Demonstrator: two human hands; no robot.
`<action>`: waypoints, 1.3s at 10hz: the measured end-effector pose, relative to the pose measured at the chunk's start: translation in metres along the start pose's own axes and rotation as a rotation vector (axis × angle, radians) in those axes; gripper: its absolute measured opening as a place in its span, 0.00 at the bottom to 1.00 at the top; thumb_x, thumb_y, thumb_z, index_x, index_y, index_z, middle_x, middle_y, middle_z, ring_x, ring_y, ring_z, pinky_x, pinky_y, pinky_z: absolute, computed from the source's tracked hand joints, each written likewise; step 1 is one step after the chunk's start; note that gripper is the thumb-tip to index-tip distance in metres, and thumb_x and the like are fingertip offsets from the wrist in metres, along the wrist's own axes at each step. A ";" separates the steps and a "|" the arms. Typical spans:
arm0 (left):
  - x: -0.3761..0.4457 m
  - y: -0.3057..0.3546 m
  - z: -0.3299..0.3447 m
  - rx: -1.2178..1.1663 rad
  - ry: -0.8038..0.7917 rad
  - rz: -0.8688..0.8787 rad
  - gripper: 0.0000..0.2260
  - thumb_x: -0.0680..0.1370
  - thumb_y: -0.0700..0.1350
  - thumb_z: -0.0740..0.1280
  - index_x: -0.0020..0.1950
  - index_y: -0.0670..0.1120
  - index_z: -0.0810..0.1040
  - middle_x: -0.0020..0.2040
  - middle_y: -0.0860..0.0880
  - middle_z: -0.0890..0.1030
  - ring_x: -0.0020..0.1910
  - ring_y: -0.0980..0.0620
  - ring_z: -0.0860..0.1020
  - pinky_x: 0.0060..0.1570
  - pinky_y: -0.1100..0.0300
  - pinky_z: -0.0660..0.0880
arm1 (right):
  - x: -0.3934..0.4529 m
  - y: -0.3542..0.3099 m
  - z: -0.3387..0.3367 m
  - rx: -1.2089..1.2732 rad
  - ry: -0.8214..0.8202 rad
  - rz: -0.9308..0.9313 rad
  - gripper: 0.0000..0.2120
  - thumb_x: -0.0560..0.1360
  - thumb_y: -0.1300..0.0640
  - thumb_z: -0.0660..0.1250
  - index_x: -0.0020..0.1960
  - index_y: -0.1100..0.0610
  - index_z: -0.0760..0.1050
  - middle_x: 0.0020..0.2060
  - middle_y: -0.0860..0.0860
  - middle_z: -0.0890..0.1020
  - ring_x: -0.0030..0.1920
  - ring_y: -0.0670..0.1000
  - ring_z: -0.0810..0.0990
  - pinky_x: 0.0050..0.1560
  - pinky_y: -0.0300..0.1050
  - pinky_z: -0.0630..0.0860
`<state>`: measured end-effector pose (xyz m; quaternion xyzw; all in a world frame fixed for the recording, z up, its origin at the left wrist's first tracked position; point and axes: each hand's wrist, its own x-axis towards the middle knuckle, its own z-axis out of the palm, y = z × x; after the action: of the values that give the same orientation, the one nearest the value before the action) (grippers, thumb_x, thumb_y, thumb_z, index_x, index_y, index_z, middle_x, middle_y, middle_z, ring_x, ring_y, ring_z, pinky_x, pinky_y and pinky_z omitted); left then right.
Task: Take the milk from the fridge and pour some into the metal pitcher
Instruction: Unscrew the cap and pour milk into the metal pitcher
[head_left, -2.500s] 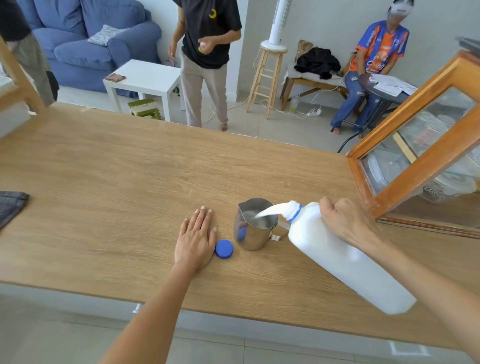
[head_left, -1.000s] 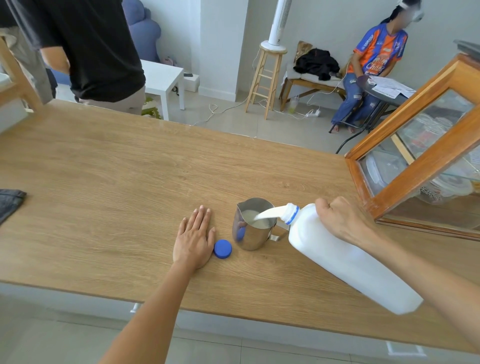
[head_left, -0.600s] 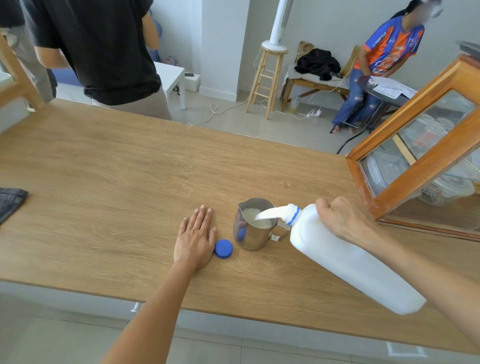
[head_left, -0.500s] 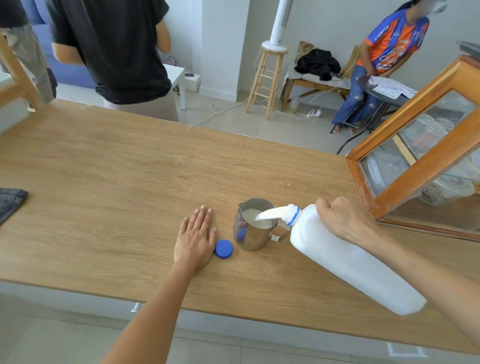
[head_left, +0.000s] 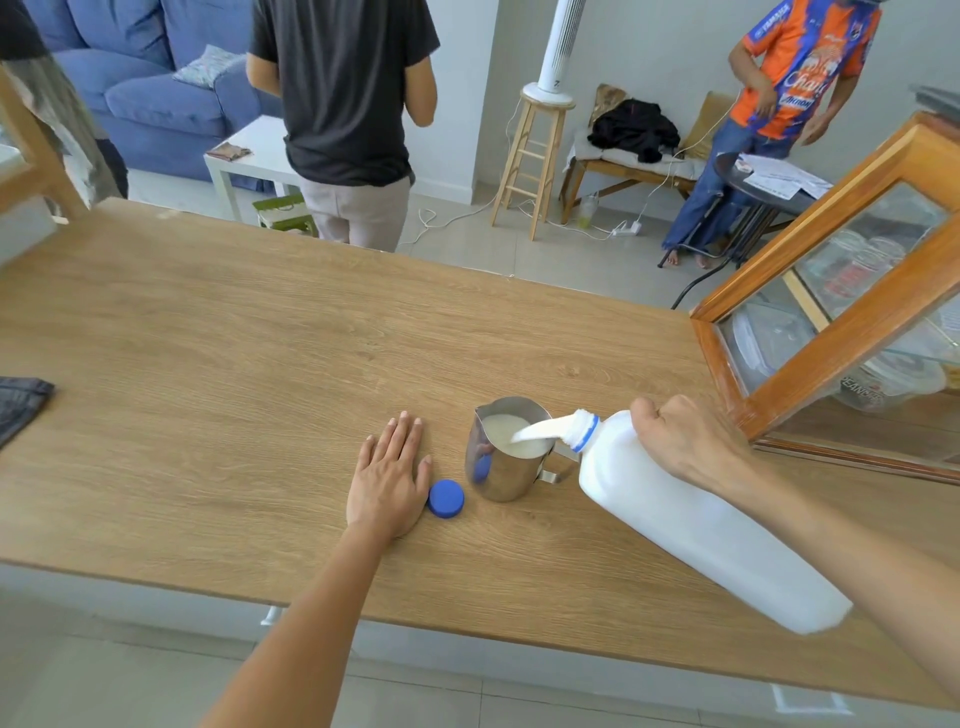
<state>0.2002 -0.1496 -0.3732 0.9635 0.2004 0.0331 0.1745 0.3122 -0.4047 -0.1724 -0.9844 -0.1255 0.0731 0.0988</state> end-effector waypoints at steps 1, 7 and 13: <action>0.000 0.000 -0.001 0.006 -0.006 -0.001 0.26 0.82 0.55 0.45 0.79 0.49 0.46 0.80 0.52 0.45 0.78 0.55 0.44 0.77 0.54 0.43 | 0.000 0.000 0.000 -0.001 -0.001 0.000 0.24 0.77 0.49 0.48 0.26 0.59 0.62 0.24 0.53 0.67 0.26 0.52 0.65 0.30 0.44 0.61; 0.000 0.000 0.000 -0.011 -0.001 -0.001 0.26 0.82 0.55 0.45 0.79 0.49 0.47 0.80 0.52 0.46 0.78 0.55 0.45 0.77 0.54 0.43 | -0.002 -0.005 0.000 0.013 -0.012 0.008 0.22 0.77 0.49 0.48 0.27 0.57 0.61 0.24 0.51 0.65 0.26 0.51 0.64 0.30 0.43 0.61; -0.001 0.000 0.001 -0.013 0.012 -0.002 0.27 0.81 0.56 0.44 0.79 0.49 0.48 0.80 0.52 0.48 0.79 0.55 0.45 0.77 0.54 0.44 | -0.002 0.000 -0.003 0.283 0.098 0.075 0.20 0.75 0.51 0.50 0.27 0.59 0.60 0.24 0.54 0.67 0.28 0.54 0.66 0.33 0.46 0.64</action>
<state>0.1998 -0.1504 -0.3736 0.9619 0.2025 0.0400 0.1793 0.3108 -0.4054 -0.1692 -0.9670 -0.0724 0.0453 0.2399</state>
